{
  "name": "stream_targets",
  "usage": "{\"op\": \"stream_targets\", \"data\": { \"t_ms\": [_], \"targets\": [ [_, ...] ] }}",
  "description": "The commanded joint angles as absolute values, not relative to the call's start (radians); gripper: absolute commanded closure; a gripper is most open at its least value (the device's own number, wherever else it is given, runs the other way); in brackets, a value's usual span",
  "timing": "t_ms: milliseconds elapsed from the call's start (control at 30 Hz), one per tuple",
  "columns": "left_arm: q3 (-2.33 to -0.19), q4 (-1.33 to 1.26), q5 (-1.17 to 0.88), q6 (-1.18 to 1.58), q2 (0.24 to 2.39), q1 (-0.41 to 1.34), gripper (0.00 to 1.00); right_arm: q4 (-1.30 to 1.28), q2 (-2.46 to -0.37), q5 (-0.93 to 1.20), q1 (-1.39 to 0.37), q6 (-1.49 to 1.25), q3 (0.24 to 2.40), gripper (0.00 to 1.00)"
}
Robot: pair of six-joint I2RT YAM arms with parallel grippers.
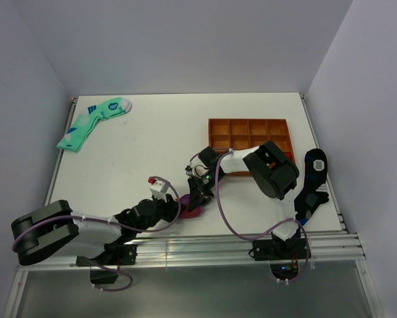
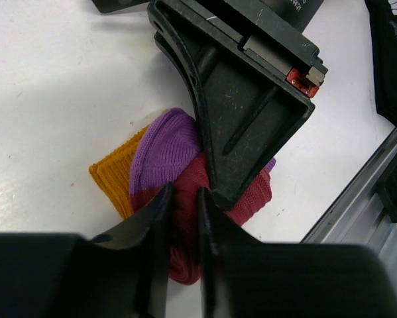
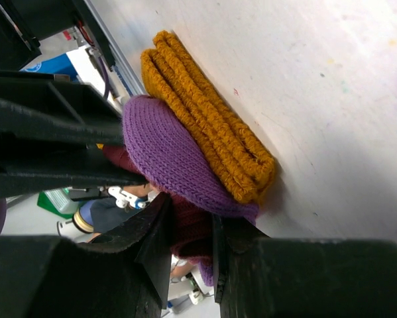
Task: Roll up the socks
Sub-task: Roll the sock at the center of the board.
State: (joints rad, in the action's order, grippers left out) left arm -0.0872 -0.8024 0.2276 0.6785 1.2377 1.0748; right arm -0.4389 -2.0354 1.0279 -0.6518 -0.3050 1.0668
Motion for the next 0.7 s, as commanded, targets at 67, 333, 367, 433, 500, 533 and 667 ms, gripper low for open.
{"op": "stream_targets", "data": {
  "t_ms": [67,333,367,433,500,533,667],
  "targets": [
    [-0.146,-0.778,0.176,0.703,1.304,1.081,0.87,-0.447,-2.103,0.718,-0.646,-0.267,1.011,1.00],
    [-0.193,-0.697,0.160,0.765,1.417,1.081,1.00,-0.364,-2.033,0.696,-0.647,-0.317,0.968,0.95],
    [-0.199,-0.690,0.152,0.770,1.428,1.081,1.00,-0.338,-2.022,0.690,-0.647,-0.325,0.948,0.93],
    [-0.224,-0.635,0.160,0.791,1.462,1.081,1.00,-0.305,-1.972,0.672,-0.649,-0.344,0.925,0.88],
    [-0.248,-0.585,0.161,0.814,1.494,1.081,1.00,-0.252,-1.927,0.652,-0.649,-0.365,0.885,0.83],
    [-0.255,-0.574,0.155,0.821,1.503,1.081,1.00,-0.220,-1.884,0.647,-0.649,-0.367,0.861,0.80],
    [-0.284,-0.500,0.144,0.851,1.534,1.081,1.00,-0.172,-1.790,0.594,-0.652,-0.383,0.819,0.71]
  ]
}}
